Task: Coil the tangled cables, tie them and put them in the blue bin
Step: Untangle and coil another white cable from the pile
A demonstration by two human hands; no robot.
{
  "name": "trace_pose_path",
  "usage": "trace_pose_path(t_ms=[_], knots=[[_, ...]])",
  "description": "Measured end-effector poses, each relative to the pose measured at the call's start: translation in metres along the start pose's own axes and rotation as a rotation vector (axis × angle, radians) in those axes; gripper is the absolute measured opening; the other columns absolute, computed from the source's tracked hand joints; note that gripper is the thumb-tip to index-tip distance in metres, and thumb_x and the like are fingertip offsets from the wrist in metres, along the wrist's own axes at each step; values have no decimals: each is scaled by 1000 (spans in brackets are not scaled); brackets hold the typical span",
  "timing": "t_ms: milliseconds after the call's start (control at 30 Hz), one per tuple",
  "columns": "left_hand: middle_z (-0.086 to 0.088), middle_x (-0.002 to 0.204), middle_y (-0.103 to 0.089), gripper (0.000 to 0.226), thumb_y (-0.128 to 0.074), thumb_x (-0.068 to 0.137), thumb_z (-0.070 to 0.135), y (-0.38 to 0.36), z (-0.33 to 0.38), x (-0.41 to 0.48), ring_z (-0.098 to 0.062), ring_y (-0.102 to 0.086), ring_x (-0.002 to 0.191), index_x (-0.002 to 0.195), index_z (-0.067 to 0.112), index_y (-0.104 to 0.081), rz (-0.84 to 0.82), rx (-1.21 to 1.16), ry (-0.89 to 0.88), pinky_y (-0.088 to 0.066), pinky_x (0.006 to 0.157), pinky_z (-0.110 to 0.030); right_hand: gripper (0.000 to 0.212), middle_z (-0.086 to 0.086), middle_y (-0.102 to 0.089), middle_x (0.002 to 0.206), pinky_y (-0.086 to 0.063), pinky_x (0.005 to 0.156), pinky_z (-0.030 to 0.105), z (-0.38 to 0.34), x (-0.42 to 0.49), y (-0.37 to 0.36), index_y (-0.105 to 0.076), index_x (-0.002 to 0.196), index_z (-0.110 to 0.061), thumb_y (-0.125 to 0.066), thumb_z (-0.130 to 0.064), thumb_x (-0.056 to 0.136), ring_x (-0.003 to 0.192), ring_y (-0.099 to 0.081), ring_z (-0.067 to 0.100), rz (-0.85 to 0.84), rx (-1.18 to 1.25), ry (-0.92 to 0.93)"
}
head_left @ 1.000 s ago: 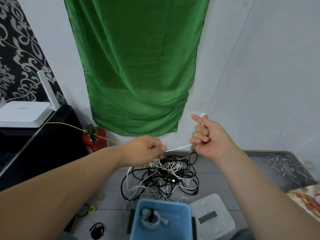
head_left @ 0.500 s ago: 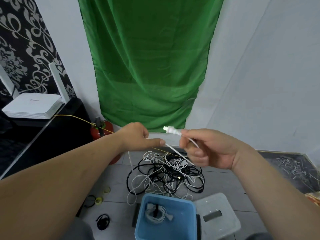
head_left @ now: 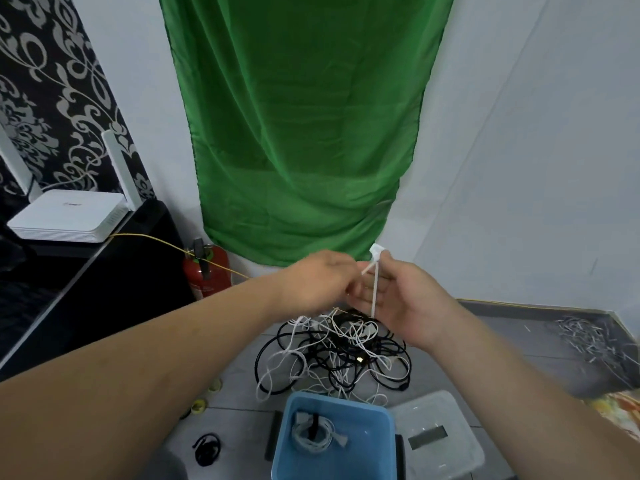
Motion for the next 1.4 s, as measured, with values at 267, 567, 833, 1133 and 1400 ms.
trace_pose_path(t_ms=[267, 567, 833, 1133, 1400], knots=[[-7, 71, -69, 37, -42, 109, 39, -13, -31, -1, -17, -65, 68, 94, 15, -66, -324, 218, 97, -56, 79, -33, 30, 12, -76, 88, -63, 77, 41, -16, -9, 0, -66, 101, -4, -49, -28, 107, 78, -76, 24, -64, 320, 177], [2, 63, -67, 39, -79, 83, 51, 34, -49, 4, -9, -59, 59, 70, 16, -66, -75, 390, 164, -46, 66, -24, 35, -3, -31, 45, -19, 40, 24, -28, -26, 18, -55, 68, -11, -47, -25, 100, 36, -28, 10, -503, -354, -188], [2, 53, -50, 38, -74, 78, 38, 54, -15, 8, -19, -47, 54, 57, 15, -52, 513, 620, -27, -37, 50, -24, 40, 16, -74, 74, -54, 56, 30, 7, -10, 8, -64, 98, -1, -40, -31, 111, 61, -71, 26, -59, -610, -229], [5, 67, -60, 26, -48, 105, 31, -11, 0, -9, -14, -56, 62, 95, 20, -68, -140, 374, -184, -48, 63, -25, 40, 19, -77, 97, -58, 76, 42, -7, 5, 11, -56, 127, 5, -35, -25, 111, 86, -76, 30, 17, 278, 67], [-4, 69, -59, 55, -48, 97, 66, 1, -39, 0, -16, -66, 64, 88, 16, -69, -338, 438, 111, -57, 73, -33, 30, -5, -37, 54, -34, 41, 25, -22, -9, 19, -56, 79, -13, -40, -20, 104, 41, -35, 11, -258, 224, 2]])
Point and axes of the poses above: each hand's wrist, its own x-axis towards the middle knuckle, its own y-axis out of the back of the hand, z = x × y, the point moved 1 cm from there along x, towards the middle knuckle
